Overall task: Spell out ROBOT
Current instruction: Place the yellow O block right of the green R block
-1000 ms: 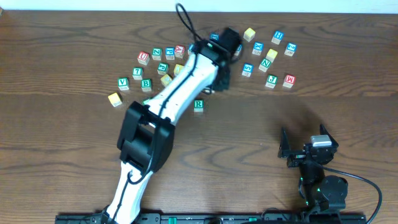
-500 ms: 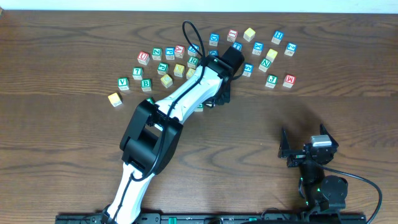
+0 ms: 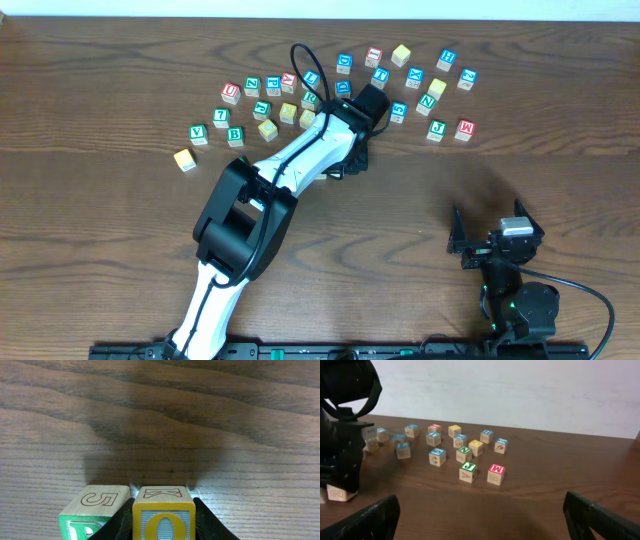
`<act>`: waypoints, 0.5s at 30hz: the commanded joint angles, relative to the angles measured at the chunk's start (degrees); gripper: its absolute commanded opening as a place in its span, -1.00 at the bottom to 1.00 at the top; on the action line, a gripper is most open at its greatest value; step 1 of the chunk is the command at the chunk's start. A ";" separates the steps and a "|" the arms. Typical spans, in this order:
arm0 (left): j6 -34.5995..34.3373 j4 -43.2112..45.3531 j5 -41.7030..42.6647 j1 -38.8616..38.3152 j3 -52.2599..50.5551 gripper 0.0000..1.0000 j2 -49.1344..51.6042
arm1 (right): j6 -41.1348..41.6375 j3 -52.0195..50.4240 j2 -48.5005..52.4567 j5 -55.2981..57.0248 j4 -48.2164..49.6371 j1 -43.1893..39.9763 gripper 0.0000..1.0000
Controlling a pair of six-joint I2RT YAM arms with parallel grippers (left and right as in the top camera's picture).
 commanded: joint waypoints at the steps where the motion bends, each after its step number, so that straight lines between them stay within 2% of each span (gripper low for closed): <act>1: -0.94 0.22 -0.52 0.09 0.09 -0.40 0.68 | 0.76 -0.09 -0.31 -0.13 -0.22 0.33 0.99; 4: -0.94 0.26 -0.52 0.09 0.09 -0.28 0.68 | 0.76 -0.09 -0.31 -0.13 -0.22 0.33 0.98; 15: -0.92 0.26 -0.50 0.00 0.09 -0.17 0.68 | 0.76 -0.09 -0.31 -0.13 -0.22 0.33 0.98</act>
